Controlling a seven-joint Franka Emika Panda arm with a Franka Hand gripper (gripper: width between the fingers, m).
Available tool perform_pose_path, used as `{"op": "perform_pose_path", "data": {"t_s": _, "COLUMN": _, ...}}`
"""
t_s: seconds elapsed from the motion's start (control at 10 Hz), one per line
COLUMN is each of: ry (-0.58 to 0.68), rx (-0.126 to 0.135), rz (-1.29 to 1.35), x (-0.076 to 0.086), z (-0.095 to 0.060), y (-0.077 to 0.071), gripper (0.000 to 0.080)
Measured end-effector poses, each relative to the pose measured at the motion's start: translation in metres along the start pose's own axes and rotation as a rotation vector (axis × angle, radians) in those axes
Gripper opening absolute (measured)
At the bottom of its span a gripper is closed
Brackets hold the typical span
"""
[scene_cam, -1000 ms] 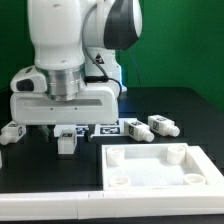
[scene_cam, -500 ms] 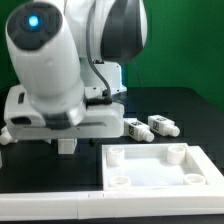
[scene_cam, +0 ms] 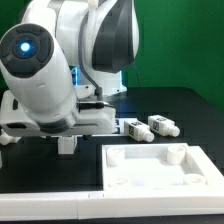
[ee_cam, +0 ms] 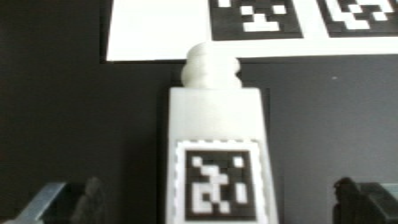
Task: Assemble one leg
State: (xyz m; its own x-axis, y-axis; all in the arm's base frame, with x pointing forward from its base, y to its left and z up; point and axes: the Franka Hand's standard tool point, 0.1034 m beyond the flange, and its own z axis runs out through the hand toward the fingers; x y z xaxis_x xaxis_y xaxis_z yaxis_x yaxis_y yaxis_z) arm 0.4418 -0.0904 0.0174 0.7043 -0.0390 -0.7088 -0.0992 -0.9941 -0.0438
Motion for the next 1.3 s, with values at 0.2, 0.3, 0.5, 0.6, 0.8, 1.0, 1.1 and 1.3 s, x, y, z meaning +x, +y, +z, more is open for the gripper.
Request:
{"op": "perform_pose_path", "data": {"t_s": 0.2, "ry": -0.002, "rx": -0.002, "rz": 0.0, "x": 0.002, "z": 0.001, "y": 0.0, "gripper": 0.0649}}
{"op": "perform_pose_path", "data": {"t_s": 0.3, "ry": -0.059, "rx": 0.0, "rz": 0.023, "x": -0.001, "z": 0.004, "y": -0.002, "gripper": 0.0649}}
{"op": "perform_pose_path", "data": {"t_s": 0.5, "ry": -0.145, "rx": -0.002, "rz": 0.037, "x": 0.011, "z": 0.005, "y": 0.0, "gripper": 0.0649}}
{"op": "perform_pose_path", "data": {"t_s": 0.6, "ry": -0.177, "rx": 0.002, "rz": 0.039, "x": 0.008, "z": 0.007, "y": -0.001, "gripper": 0.0649}}
{"op": "perform_pose_path", "data": {"t_s": 0.8, "ry": -0.181, "rx": 0.002, "rz": 0.036, "x": 0.008, "z": 0.009, "y": -0.001, "gripper": 0.0649}}
{"op": "perform_pose_path", "data": {"t_s": 1.0, "ry": -0.181, "rx": 0.002, "rz": 0.036, "x": 0.008, "z": 0.009, "y": -0.001, "gripper": 0.053}}
{"op": "perform_pose_path", "data": {"t_s": 1.1, "ry": -0.181, "rx": 0.002, "rz": 0.036, "x": 0.008, "z": 0.009, "y": -0.001, "gripper": 0.038}}
{"op": "perform_pose_path", "data": {"t_s": 1.3, "ry": -0.178, "rx": 0.001, "rz": 0.036, "x": 0.008, "z": 0.008, "y": -0.001, "gripper": 0.0282}}
